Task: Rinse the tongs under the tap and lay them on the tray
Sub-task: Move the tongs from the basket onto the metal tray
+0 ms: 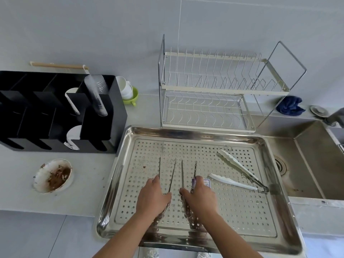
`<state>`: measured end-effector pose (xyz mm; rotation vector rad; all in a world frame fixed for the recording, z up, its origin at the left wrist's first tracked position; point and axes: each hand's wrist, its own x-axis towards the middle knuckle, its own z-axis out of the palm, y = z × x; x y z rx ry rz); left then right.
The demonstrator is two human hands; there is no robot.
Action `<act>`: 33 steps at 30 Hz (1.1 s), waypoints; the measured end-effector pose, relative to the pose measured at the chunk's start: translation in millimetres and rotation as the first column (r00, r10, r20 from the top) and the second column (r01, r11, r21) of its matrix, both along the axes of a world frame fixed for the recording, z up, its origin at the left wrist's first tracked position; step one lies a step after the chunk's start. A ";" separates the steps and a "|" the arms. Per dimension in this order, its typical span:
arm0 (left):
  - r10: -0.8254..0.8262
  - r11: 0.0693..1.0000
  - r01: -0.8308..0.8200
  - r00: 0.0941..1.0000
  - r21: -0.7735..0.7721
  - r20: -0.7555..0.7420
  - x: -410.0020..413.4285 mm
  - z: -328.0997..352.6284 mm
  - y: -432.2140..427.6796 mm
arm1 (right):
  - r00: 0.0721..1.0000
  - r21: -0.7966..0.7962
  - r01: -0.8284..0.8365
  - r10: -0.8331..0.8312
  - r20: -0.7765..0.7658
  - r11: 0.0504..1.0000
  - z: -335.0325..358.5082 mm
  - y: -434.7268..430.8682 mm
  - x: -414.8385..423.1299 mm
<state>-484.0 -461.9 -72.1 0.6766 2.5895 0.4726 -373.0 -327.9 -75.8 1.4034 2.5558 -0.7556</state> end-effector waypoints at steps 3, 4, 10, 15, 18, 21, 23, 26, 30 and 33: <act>0.000 1.000 0.000 1.000 -0.001 0.008 0.0 1.1 -0.5 | 1.000 -0.009 -0.005 0.005 -0.008 1.000 -1.1 -0.4 -1.7; -0.001 1.000 0.001 1.000 -0.001 0.010 -0.3 1.5 -0.5 | 1.000 -0.019 -0.003 0.003 -0.017 1.000 -1.6 -0.5 -2.0; -0.001 1.000 0.001 1.000 0.006 0.015 -0.9 3.0 0.0 | 0.999 -0.033 -0.001 0.000 -0.036 0.999 -2.1 1.2 -1.7; -0.004 1.000 0.003 1.000 0.008 0.022 -1.8 2.6 0.2 | 0.999 -0.039 -0.001 0.000 -0.037 0.999 -2.6 3.5 -3.5; 0.000 1.000 0.000 1.000 0.006 0.020 -0.6 1.7 0.5 | 0.999 -0.060 -0.001 -0.001 -0.034 0.998 -2.7 7.4 -6.6; 0.002 1.000 -0.003 1.000 0.009 0.020 -0.9 0.4 0.1 | 0.999 -0.063 0.001 -0.003 -0.032 0.998 -2.9 8.4 -7.5; -0.001 1.000 0.000 1.000 0.011 0.018 -1.4 -0.6 0.1 | 0.999 -0.056 -0.001 -0.001 -0.032 0.998 -3.4 7.1 -6.5; 0.006 1.000 -0.007 1.000 0.016 0.016 -0.5 -1.9 -0.1 | 1.000 -0.042 -0.005 0.004 -0.025 0.999 -3.7 6.6 -6.1; 0.008 1.000 -0.008 1.000 0.005 0.010 -0.9 -2.5 -0.4 | 0.999 -0.050 -0.013 0.011 -0.034 0.999 -4.6 7.4 -5.7; 0.009 1.000 -0.009 1.000 0.008 0.012 -0.6 -2.8 -0.7 | 0.999 -0.064 -0.020 0.018 -0.046 0.998 -4.2 7.2 -4.2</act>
